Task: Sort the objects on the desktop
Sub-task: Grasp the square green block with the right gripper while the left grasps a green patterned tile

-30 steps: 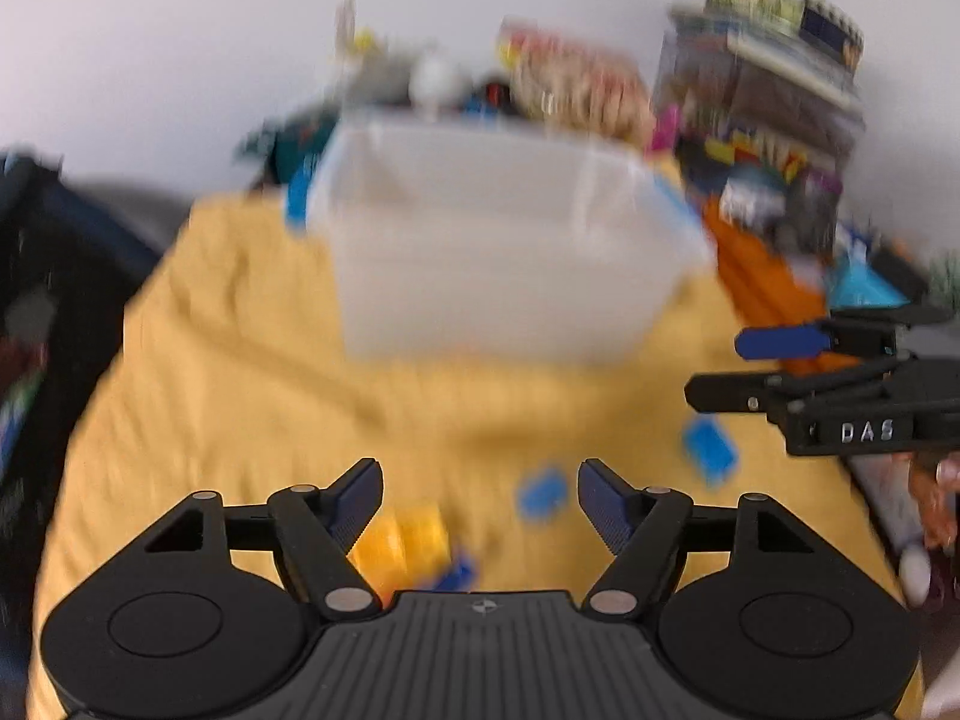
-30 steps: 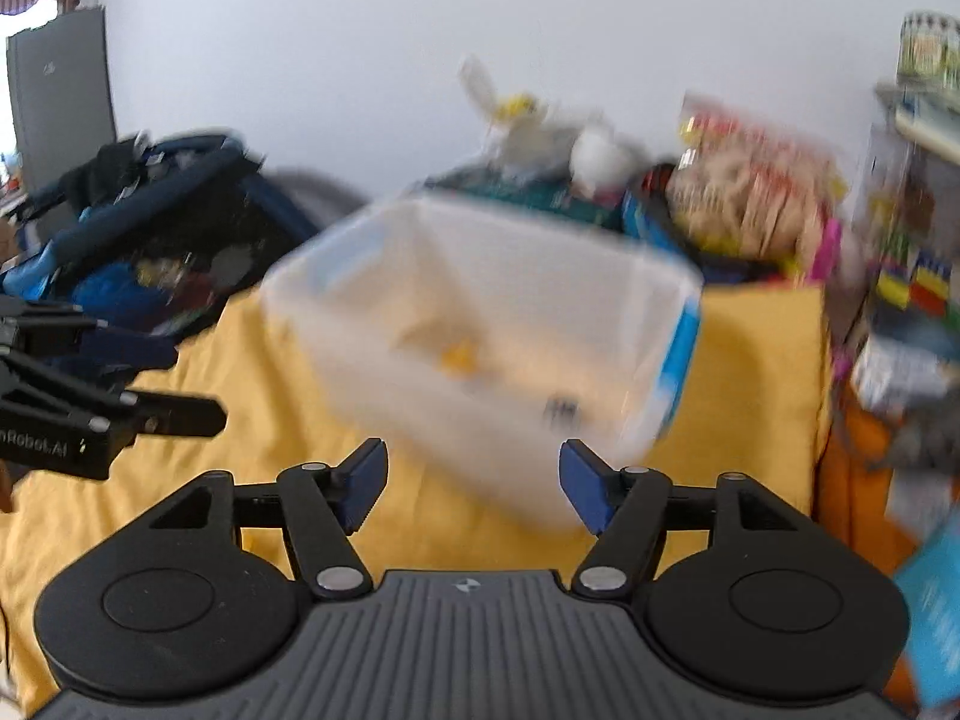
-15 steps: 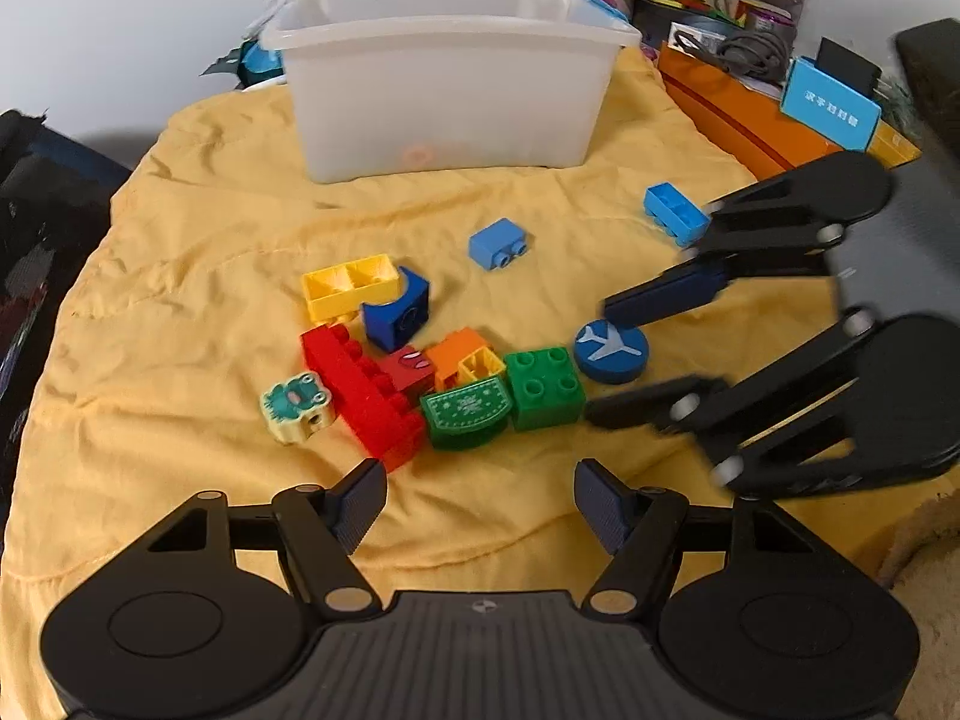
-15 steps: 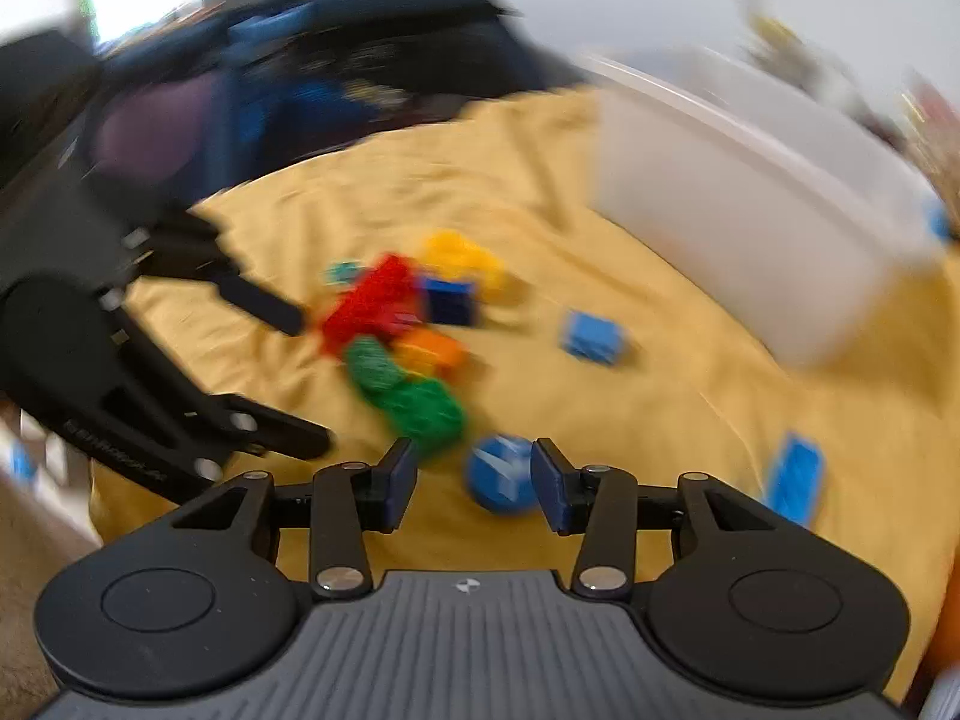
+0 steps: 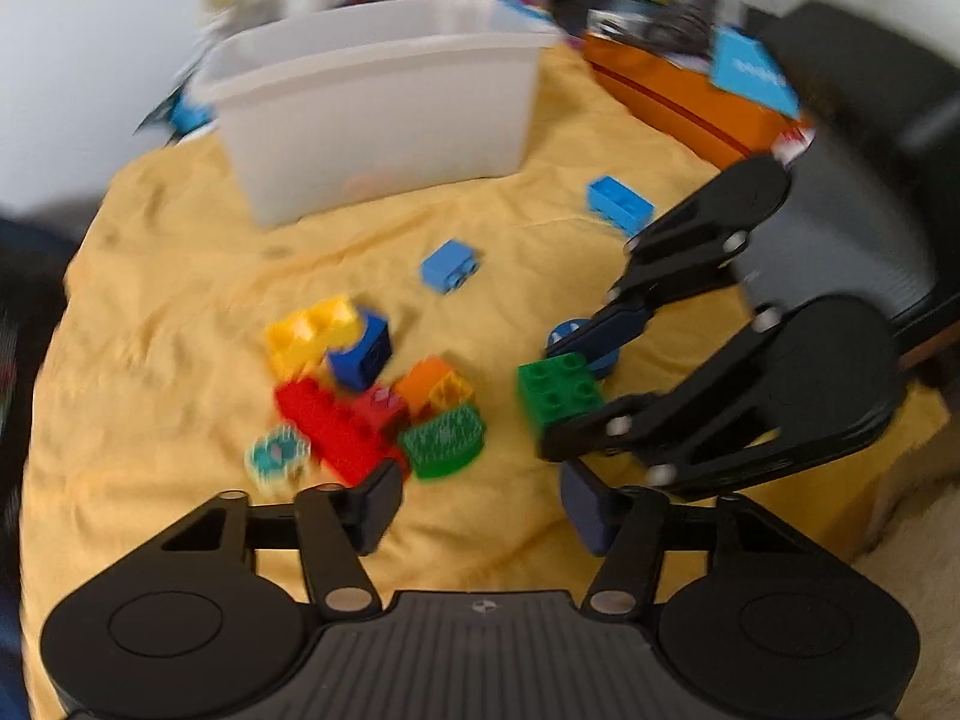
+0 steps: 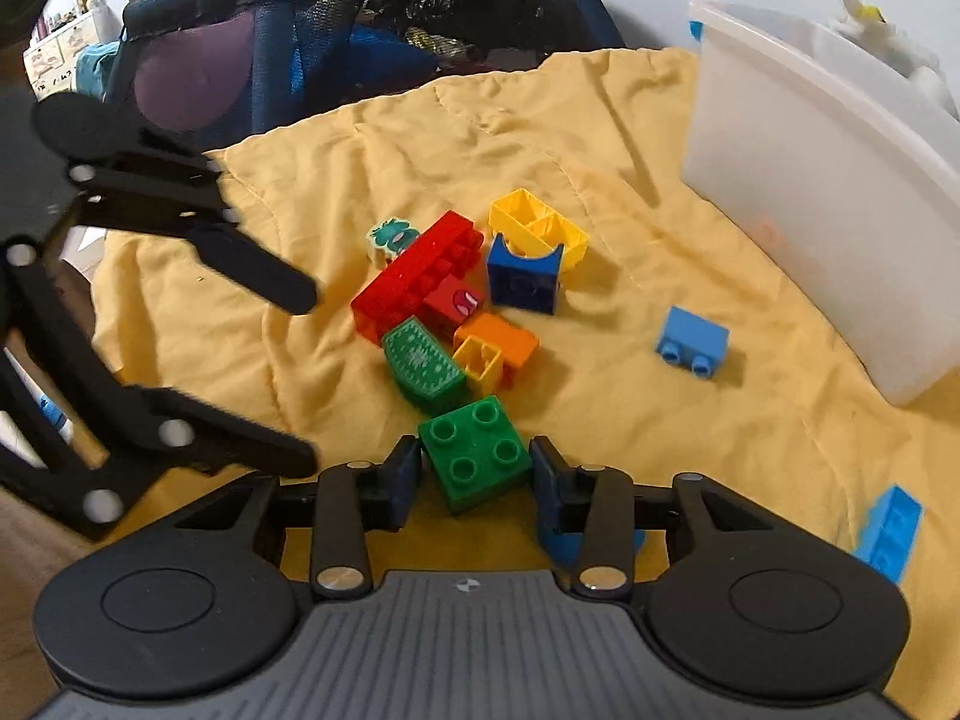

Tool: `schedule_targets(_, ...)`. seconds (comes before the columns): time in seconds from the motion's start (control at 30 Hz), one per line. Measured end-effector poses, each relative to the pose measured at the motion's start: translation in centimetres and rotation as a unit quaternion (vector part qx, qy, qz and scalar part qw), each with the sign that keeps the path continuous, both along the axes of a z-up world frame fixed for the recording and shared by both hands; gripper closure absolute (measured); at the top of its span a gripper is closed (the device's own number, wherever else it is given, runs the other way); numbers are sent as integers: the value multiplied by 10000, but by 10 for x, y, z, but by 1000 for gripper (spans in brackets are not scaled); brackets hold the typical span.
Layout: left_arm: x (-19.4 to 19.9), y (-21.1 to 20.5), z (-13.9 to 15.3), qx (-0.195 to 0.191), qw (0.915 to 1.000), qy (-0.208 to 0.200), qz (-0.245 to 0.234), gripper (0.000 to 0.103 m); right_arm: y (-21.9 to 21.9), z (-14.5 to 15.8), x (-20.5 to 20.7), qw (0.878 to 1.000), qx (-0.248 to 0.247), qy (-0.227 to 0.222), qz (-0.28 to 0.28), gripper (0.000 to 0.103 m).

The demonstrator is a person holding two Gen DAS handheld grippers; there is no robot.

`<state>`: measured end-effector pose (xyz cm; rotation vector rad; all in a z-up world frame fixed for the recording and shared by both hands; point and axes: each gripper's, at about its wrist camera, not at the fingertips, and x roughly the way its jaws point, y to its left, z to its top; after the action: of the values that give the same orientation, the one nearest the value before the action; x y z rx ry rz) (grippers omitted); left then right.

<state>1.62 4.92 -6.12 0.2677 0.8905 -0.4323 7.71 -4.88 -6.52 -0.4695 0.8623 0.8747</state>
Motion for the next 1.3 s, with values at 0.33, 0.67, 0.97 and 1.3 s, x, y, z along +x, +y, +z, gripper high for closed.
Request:
schedule_targets(0.33,29,-22,-16,1201,9838,-144,-1321,64,-59,26,-9,9941,332,5,-1033,59)
schedule_targets(0.67,40,-5,-5,94,9954,768,-568,77,-86,18,-7,9849,344,74,-1693,60)
schedule_targets(0.97,38,18,-4,-1416,9785,1374,608,78,-87,16,-4,9838,374,62,-1750,59)
schedule_targets(1.3,14,-8,-11,-287,9964,677,411,45,-85,14,-8,9838,354,57,-1754,59)
